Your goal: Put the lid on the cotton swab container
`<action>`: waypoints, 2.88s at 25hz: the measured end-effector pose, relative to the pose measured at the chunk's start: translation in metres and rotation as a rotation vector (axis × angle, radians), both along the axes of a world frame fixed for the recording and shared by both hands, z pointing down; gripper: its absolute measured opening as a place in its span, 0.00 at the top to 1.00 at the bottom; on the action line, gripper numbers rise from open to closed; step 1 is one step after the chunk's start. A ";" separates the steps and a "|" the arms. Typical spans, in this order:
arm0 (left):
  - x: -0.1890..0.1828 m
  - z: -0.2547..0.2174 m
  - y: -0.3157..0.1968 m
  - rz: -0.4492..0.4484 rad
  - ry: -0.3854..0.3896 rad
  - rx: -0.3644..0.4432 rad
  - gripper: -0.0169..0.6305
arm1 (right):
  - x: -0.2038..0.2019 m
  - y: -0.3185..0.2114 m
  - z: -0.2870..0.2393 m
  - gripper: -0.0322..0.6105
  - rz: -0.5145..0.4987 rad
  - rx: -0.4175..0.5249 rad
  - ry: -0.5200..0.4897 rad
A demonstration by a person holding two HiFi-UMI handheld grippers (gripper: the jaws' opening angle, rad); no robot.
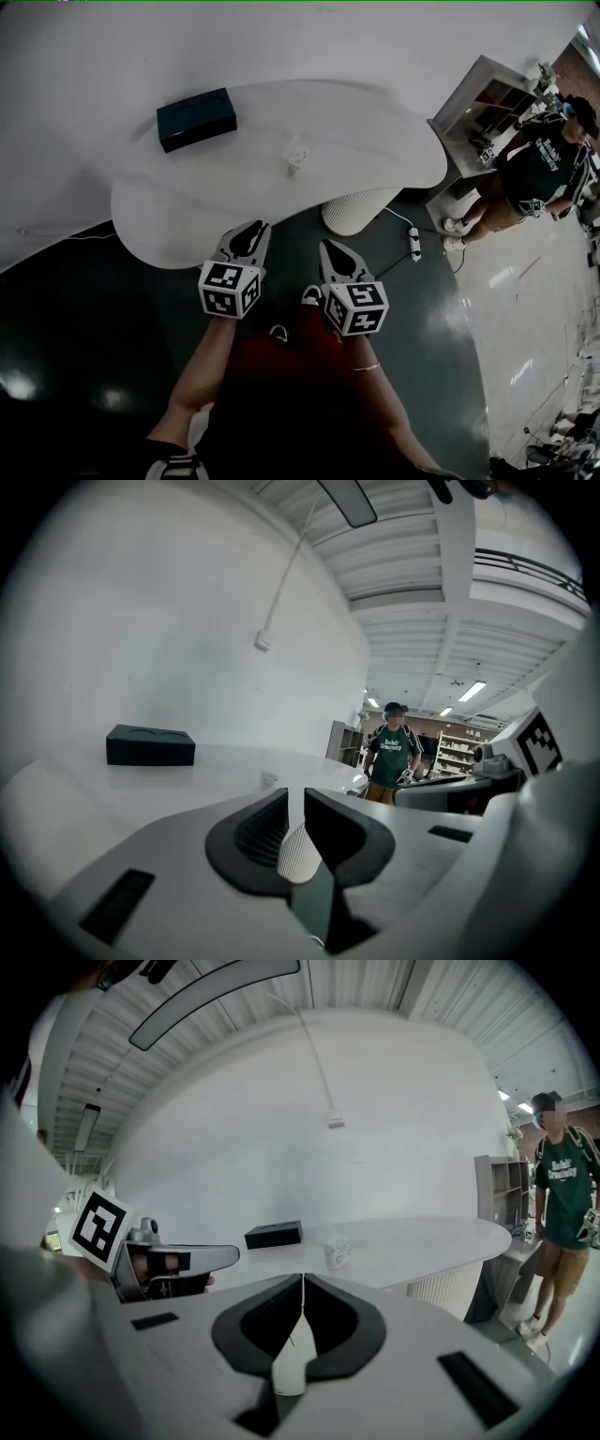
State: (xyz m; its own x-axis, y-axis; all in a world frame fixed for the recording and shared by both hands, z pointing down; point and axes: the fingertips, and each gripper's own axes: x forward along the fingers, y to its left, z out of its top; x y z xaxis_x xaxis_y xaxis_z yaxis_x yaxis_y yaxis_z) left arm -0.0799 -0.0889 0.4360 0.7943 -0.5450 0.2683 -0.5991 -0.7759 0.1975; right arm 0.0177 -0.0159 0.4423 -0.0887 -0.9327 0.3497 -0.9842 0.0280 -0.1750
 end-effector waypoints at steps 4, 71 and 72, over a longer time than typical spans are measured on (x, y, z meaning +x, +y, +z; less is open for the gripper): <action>0.010 0.002 -0.011 -0.003 -0.011 -0.004 0.93 | 0.010 -0.012 0.001 0.92 -0.003 -0.001 -0.005; 0.151 0.110 -0.177 -0.142 -0.316 -0.160 0.62 | 0.143 -0.223 0.021 0.92 -0.341 -0.032 -0.053; 0.151 0.110 -0.178 -0.136 -0.316 -0.161 0.62 | 0.143 -0.225 0.021 0.92 -0.348 -0.031 -0.052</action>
